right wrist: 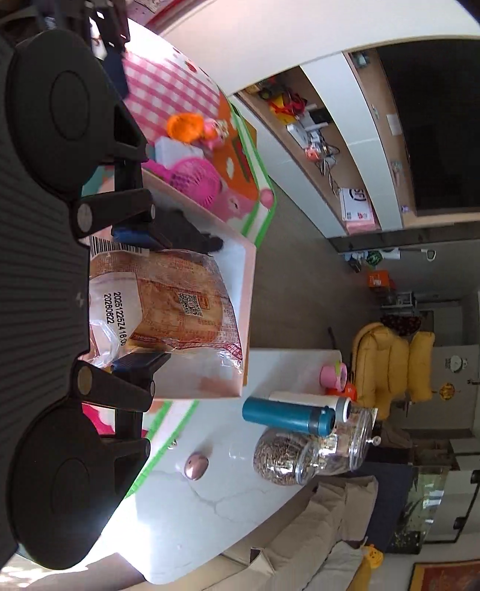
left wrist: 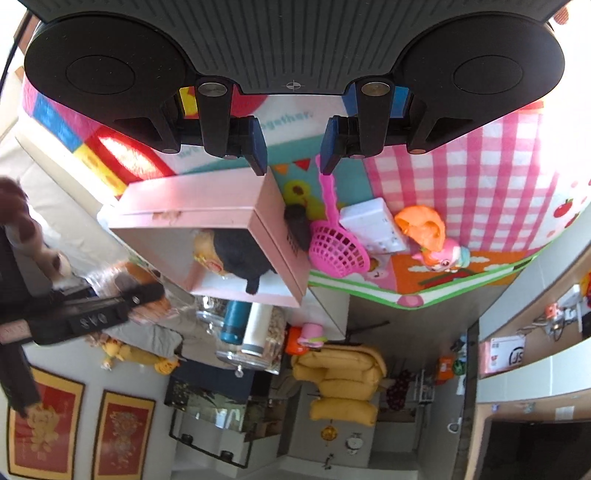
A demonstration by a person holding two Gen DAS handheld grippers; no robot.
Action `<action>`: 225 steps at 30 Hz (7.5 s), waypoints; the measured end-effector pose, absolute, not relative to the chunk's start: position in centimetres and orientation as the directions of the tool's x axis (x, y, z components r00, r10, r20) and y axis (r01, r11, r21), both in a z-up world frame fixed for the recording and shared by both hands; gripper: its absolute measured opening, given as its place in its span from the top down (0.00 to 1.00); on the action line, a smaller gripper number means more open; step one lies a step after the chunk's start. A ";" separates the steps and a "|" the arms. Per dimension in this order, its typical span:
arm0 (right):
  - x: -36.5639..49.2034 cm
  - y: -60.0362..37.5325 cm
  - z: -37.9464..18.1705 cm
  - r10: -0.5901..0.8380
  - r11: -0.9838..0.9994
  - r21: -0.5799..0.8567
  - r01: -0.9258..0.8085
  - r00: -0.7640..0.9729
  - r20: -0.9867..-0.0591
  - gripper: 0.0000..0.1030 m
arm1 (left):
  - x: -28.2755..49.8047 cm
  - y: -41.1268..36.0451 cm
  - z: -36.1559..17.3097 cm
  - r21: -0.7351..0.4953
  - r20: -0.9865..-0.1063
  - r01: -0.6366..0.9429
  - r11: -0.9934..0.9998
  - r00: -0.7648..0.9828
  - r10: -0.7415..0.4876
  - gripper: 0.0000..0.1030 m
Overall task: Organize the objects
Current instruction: 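Lower the corn into the pink box with the left gripper while the right gripper drops the loaf in, then grasp the orange toy piece with the left gripper while the right gripper reaches for the pink pig toy, then carry the orange piece into the box with the left gripper while the right gripper grasps the pig toy, then carry the pink pig toy into the pink box and open the right gripper, then grasp the handle of the pink strainer with the left gripper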
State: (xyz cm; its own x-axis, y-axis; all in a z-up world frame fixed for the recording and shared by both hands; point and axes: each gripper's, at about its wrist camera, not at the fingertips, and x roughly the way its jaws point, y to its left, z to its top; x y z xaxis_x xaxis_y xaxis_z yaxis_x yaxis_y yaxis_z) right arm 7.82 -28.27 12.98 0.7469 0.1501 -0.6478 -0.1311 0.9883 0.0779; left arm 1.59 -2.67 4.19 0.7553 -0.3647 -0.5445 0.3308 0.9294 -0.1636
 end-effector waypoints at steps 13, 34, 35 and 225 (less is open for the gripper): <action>12.4 -24.3 4.4 0.090 0.995 0.042 -0.093 0.606 -0.790 0.46 | 1.7 -1.0 2.4 -0.176 -0.568 0.305 0.936 0.745 -0.350 0.67; 0.0 -17.9 6.6 0.240 0.941 -0.022 -0.338 0.712 -0.660 0.16 | 13.8 4.3 3.2 -0.215 -0.578 -0.041 0.976 0.810 -0.094 0.66; 0.0 -17.4 6.2 0.246 0.936 -0.025 -0.350 0.703 -0.667 0.16 | 14.5 4.3 2.9 -0.219 -0.592 -0.043 0.975 0.800 -0.097 0.66; -1.4 -18.8 2.0 0.276 0.941 0.037 -0.335 0.703 -0.656 0.00 | 19.6 -2.8 4.9 -0.240 -0.594 0.087 0.967 0.775 -0.217 0.82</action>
State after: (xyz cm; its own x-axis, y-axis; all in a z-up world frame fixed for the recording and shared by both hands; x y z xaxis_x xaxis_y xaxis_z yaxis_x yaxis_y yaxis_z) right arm -1.38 -18.83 2.02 0.7026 0.2758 -0.6559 -0.3351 0.9415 0.0370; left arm 19.61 -2.83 4.94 0.7748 -0.2173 -0.5937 0.0872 0.9668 -0.2401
